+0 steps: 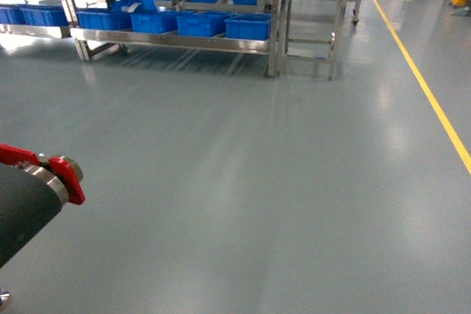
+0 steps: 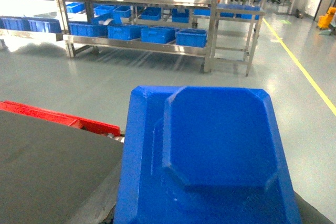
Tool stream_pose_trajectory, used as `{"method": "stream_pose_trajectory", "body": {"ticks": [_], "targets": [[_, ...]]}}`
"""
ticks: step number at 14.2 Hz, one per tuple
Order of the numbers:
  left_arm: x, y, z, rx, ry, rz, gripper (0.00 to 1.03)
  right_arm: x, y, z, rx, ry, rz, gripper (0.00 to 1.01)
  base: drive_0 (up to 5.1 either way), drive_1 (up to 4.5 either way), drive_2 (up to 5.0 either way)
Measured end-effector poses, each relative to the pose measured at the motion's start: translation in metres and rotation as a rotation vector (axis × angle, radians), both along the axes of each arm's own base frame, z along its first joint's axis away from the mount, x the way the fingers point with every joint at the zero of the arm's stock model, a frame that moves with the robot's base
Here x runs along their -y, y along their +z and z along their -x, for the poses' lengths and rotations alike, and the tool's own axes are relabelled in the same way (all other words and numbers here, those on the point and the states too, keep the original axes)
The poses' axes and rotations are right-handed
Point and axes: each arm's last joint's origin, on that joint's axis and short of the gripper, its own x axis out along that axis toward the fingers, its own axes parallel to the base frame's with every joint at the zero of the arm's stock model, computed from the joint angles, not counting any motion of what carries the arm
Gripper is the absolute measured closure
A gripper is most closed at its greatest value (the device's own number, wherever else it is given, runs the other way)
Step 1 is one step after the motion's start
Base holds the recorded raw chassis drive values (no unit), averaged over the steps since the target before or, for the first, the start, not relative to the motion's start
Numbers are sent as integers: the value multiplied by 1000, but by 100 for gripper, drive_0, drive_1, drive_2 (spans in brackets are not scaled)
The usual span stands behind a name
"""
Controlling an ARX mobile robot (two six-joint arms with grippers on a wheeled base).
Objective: Sort blue parts and orange caps into right shelf containers
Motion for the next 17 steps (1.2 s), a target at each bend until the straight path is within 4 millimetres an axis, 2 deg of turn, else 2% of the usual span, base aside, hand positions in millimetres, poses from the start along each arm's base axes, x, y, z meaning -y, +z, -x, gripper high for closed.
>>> {"method": "stream_pose_trajectory", "body": {"ticks": [12, 17], "targets": [[0, 0, 0, 0, -2, 0, 60, 0, 0, 0, 0, -1, 0, 55, -124, -124, -124], [0, 0, 0, 0, -1, 0, 60, 0, 0, 0, 0, -1, 0, 55, -1, 404, -407]]}}
